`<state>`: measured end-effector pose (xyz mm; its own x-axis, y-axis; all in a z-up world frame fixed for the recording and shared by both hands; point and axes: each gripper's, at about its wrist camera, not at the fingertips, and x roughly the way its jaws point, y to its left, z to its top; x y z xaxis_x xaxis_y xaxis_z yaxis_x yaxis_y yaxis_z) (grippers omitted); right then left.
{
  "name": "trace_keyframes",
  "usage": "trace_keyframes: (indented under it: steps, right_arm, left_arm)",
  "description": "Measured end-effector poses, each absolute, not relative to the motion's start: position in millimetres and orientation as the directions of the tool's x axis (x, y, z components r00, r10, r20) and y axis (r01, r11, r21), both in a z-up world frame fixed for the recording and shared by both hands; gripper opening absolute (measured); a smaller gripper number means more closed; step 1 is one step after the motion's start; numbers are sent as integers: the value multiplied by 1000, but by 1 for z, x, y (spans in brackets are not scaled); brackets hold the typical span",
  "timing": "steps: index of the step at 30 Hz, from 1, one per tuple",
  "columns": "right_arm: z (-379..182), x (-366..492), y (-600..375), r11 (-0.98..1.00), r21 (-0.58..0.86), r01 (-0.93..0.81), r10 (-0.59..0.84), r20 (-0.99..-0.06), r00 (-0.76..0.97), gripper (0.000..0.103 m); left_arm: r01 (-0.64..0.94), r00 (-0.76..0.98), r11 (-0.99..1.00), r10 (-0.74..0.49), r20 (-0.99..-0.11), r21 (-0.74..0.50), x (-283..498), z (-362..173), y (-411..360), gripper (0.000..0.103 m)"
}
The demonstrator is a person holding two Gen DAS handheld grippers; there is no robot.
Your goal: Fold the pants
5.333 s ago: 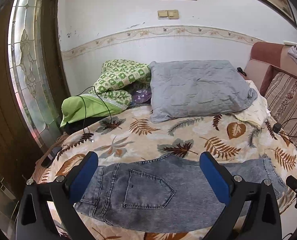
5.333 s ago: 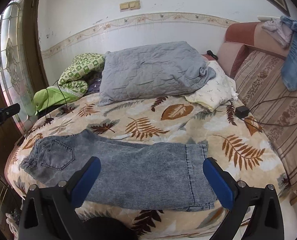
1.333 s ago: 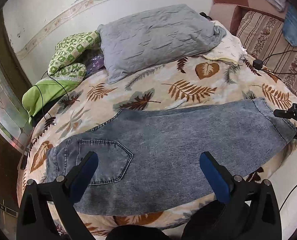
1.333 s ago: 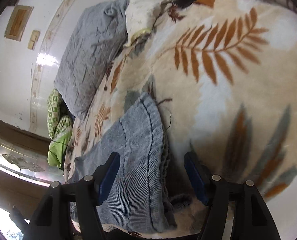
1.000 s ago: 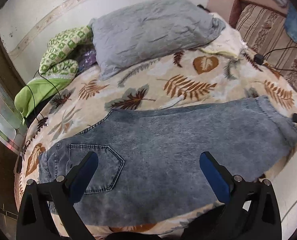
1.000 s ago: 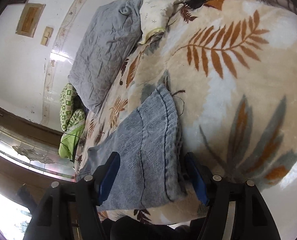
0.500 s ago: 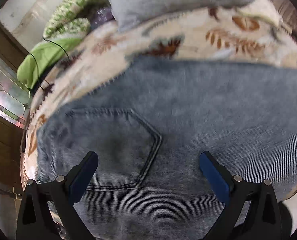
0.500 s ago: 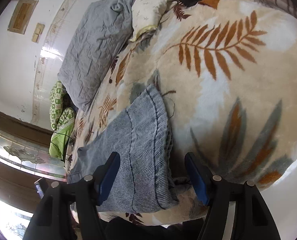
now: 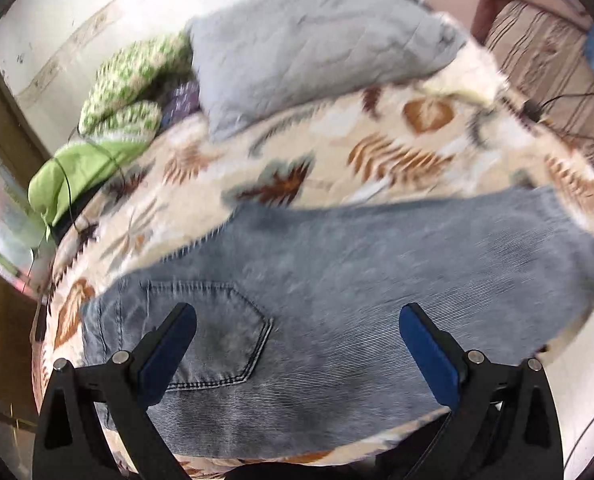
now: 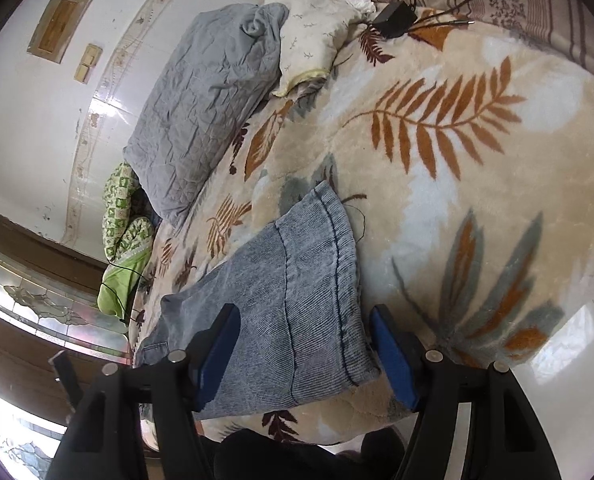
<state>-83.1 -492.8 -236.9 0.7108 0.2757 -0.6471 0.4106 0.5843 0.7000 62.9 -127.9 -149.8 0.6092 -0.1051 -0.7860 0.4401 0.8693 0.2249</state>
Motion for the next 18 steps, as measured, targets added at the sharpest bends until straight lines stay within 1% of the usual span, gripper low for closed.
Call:
trace_keyframes:
  steps: [4, 10, 13, 18]
  right_arm:
    - [-228, -96, -495, 582, 700, 414, 257, -642, 722, 70]
    - [-223, -109, -502, 572, 702, 424, 238, -637, 734, 71]
    - [-225, -107, -504, 559, 713, 423, 249, -631, 735, 71]
    - [-233, -89, -506, 560, 721, 407, 290, -631, 719, 70]
  left_arm:
    - [463, 642, 863, -171, -747, 200, 48, -121, -129, 101]
    - [493, 663, 848, -218, -716, 197, 37, -105, -133, 101]
    - [489, 668, 845, -204, -716, 216, 41, -109, -136, 101]
    - [457, 649, 859, -143, -747, 232, 54, -129, -135, 101]
